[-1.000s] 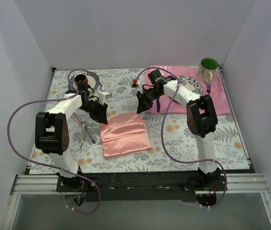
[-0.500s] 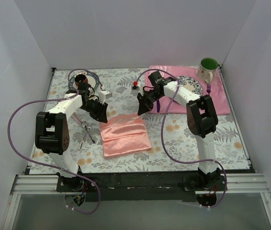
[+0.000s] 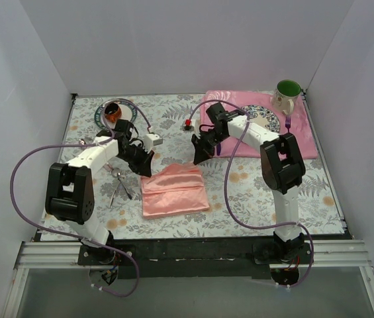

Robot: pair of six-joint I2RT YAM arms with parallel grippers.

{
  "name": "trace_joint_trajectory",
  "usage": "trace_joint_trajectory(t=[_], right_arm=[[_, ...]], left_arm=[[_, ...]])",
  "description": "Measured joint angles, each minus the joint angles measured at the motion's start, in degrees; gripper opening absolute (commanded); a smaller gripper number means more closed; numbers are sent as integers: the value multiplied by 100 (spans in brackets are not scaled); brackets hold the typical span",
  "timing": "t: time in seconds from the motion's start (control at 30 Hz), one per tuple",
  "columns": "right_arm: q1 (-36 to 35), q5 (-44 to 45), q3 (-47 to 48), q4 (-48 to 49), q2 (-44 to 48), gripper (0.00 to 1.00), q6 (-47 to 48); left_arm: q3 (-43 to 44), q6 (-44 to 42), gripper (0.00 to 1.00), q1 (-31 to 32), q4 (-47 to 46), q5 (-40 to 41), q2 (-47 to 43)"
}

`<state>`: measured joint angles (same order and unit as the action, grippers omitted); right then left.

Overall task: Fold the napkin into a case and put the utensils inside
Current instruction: Fold the lower triangle-folded napkin.

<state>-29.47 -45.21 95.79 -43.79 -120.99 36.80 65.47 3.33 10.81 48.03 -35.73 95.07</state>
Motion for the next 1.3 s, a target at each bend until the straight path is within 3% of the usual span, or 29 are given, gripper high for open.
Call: trace_joint_trajectory(t=[0.2, 0.33, 0.47, 0.7, 0.87, 0.9, 1.03, 1.3], right_arm=[[-109, 70, -278, -24, 227, 2, 251], [-170, 153, -398, -105, 232, 10, 446], [-203, 160, -420, -199, 232, 11, 573], [-210, 153, -505, -284, 245, 1, 710], [-260, 160, -649, -293, 251, 1, 765], [-275, 162, -669, -286, 251, 1, 778], [-326, 214, -678, -284, 251, 2, 833], [-354, 306, -815, -267, 249, 3, 868]], left_arm=[[-474, -105, 0, 291, -72, 177, -254], [-741, -249, 0, 354, -175, 341, -295], [-938, -422, 0, 372, -313, 455, -374], [-1139, -588, 0, 439, -590, 535, -629], [-1255, -695, 22, 531, -708, 581, -713], [-1281, -713, 31, 560, -710, 595, -730], [-1381, -761, 45, 660, -741, 640, -824], [-1676, -739, 51, 807, -981, 791, -946]])
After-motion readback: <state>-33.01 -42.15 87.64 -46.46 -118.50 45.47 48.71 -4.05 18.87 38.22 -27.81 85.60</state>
